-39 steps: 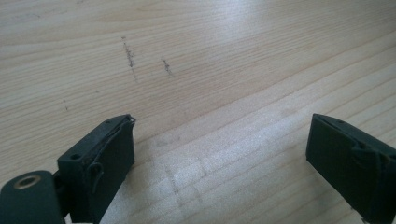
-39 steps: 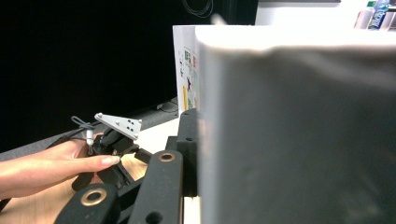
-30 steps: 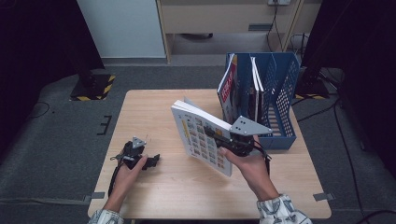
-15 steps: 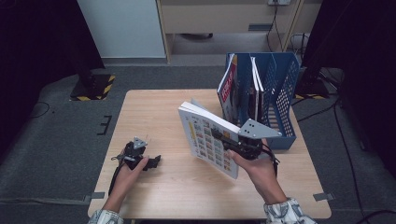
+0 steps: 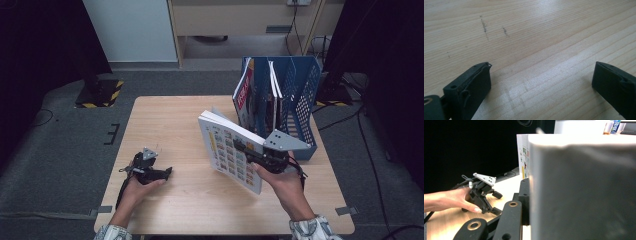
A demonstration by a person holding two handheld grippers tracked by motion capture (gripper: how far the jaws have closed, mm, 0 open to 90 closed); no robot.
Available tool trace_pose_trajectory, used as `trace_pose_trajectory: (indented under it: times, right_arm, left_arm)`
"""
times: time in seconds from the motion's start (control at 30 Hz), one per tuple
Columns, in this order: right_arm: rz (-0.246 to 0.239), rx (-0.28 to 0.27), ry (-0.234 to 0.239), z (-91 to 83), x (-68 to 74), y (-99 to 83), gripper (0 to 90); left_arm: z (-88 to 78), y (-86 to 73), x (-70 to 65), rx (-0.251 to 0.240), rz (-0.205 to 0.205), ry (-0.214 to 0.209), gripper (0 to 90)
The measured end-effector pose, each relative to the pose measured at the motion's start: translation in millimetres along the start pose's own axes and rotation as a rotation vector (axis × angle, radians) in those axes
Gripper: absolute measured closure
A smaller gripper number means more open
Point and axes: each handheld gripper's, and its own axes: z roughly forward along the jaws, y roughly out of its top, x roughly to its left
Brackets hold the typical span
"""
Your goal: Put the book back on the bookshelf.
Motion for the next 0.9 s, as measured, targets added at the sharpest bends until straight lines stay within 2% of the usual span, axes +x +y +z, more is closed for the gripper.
trace_pose_trajectory:
  times: [0.17,0.9]
  right_arm:
    - [0.011,-0.011,-0.012,-13.4,-3.3,-2.8,73.9]
    - [0.016,0.003,-0.070,-56.6,-17.0,-11.1,73.8]
  left_arm:
    - [-0.1,-0.2,-0.1,0.000,0.003,-0.005,0.9]
    - [-0.7,-0.9,-0.3,0.002,0.002,-0.002,0.3]
